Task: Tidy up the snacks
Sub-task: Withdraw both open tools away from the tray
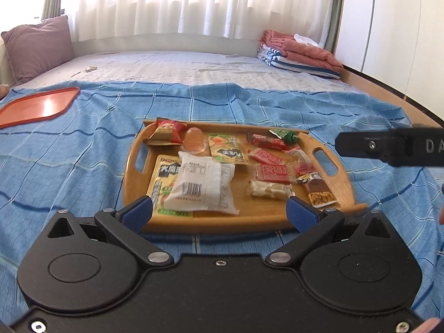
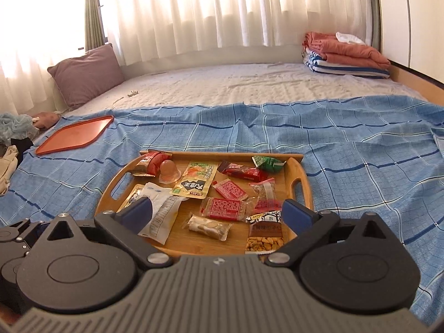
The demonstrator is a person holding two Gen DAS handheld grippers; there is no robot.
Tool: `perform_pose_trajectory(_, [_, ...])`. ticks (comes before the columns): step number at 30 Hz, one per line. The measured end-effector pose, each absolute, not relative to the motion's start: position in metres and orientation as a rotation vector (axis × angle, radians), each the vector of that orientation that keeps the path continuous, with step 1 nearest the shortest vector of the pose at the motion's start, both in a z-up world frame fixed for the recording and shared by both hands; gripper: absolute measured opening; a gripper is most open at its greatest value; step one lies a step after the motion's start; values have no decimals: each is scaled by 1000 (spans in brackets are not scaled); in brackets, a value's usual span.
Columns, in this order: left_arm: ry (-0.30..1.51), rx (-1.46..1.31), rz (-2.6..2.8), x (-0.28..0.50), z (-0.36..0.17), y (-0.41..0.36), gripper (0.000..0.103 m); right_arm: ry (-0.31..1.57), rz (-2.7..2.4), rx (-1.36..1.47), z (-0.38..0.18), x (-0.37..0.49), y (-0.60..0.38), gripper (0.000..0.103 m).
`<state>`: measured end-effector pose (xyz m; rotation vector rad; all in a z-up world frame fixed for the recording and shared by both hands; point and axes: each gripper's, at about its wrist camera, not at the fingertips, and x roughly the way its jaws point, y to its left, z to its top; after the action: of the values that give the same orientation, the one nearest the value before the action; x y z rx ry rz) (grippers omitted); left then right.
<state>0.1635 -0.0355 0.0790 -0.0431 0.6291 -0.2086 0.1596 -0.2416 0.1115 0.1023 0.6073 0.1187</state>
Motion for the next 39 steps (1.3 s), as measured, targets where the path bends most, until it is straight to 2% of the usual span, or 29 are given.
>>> perform_pose_trajectory(18, [649,-41,-195,108,66,-7,103,506,71,41,85,87,-225,103])
perform_pose_trajectory(33, [753,-30,-137,102,9,4,103,616,21,4,14,73,-215,103])
perform_pose_trajectory(39, [744,16,-105,102,-6,1,103,662,8,11,-8,74,-214,103])
